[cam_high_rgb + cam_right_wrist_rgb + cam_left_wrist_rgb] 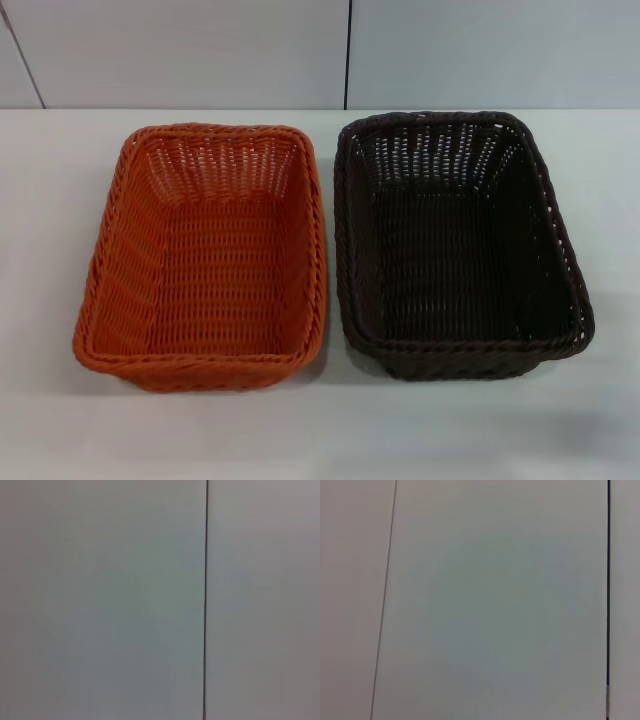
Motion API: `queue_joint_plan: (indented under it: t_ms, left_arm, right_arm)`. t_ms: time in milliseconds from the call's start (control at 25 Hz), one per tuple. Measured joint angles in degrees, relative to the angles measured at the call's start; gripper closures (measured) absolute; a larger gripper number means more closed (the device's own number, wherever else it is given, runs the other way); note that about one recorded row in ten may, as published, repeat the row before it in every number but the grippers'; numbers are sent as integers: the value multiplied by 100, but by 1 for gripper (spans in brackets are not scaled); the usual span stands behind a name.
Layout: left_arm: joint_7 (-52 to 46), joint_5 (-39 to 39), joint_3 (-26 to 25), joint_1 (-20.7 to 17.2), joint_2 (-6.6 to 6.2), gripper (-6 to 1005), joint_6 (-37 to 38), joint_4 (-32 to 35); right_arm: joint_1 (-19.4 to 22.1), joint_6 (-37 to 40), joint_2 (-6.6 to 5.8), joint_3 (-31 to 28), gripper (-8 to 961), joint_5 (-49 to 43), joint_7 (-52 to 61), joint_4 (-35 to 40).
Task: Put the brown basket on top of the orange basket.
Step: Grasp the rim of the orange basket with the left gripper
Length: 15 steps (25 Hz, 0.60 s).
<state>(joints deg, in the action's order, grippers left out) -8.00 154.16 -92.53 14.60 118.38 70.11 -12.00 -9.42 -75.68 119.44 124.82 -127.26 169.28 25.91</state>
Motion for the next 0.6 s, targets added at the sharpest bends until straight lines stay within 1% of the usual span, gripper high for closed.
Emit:
queue_joint_plan:
  t_ms: [600]
  left_arm:
    - [-18,17,52,12,-2,242,-14,-28]
  right_arm:
    - [-29,0,-7,-1,237,-1,0,-27]
